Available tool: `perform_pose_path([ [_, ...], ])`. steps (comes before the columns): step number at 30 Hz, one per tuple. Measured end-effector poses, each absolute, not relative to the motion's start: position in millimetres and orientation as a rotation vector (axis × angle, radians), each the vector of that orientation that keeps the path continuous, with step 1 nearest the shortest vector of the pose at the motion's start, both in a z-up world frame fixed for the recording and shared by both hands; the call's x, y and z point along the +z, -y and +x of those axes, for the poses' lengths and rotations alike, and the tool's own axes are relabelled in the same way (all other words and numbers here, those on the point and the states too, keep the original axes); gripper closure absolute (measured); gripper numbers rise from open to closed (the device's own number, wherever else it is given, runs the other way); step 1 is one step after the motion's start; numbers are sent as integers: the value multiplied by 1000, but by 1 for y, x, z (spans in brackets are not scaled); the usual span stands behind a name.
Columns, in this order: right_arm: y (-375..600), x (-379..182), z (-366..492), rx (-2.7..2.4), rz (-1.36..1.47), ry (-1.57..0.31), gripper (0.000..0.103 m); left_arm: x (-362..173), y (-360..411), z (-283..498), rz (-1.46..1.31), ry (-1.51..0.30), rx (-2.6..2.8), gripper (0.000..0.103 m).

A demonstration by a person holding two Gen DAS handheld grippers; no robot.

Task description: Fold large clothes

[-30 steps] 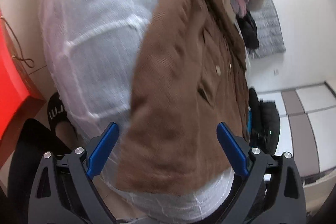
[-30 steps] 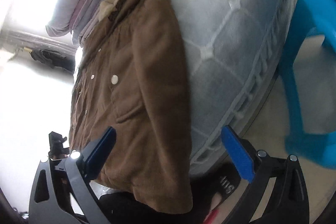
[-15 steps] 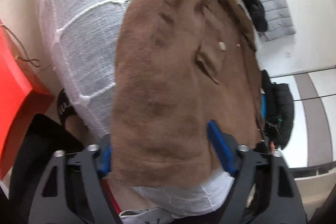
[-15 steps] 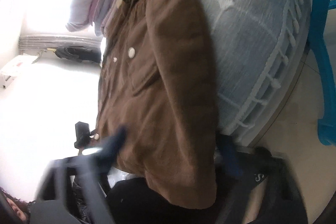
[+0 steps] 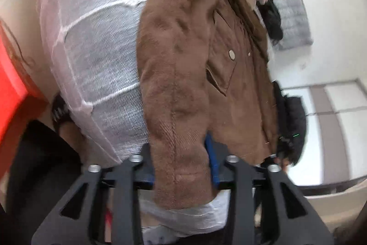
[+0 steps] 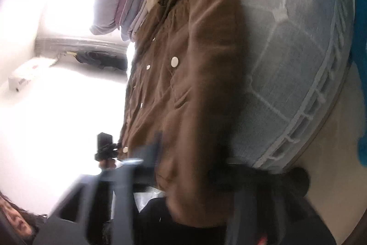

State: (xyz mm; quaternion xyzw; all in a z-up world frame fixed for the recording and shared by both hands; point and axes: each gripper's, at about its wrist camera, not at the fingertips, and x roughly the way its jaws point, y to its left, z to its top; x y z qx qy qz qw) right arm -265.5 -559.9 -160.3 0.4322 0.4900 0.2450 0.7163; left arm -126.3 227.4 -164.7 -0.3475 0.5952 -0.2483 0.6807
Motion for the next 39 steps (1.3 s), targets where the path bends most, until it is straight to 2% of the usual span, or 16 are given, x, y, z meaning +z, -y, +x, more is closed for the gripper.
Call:
perform_pose_path([
  [1,561,-163,-266,541,967,-1082,31,-167,-229,-127,-817,-1327,-580,52],
  [2,561,-166,-266,543,981,-1082,31,-167,-228,-127,-833,-1322,-593,46],
  [4,563,-169,-266,552,1018,-1069,27,-169,-226,-126,-847,-1322,-605,41],
  [10,567,-168,-267,552,979,-1061,27,-164,-220,-122,-787,-1342,-596,40],
  [11,565,-166,-268,549,971,-1059,29,-163,-219,-122,-769,-1340,-595,43],
  [12,566,-165,-268,540,961,-1058,48,-161,-217,-122,-743,-1340,-585,48],
  [13,566,-163,-269,510,941,-1066,73,-161,-217,-123,-701,-1346,-547,64],
  [14,562,-162,-269,485,933,-1067,79,-159,-217,-123,-687,-1352,-524,73],
  [16,564,-160,-274,470,932,-1042,85,-158,-220,-124,-682,-1341,-523,80],
  [20,559,-149,-281,490,973,-969,87,-149,-214,-126,-632,-1316,-511,88],
  [28,549,-101,-295,586,1047,-774,88,-96,-216,-139,-632,-1200,-545,90],
  [35,553,-80,-316,609,1039,-735,88,-46,-213,-155,-593,-1123,-596,91],
  [39,554,-85,-319,581,1067,-737,88,-42,-221,-161,-614,-1121,-589,91],
])
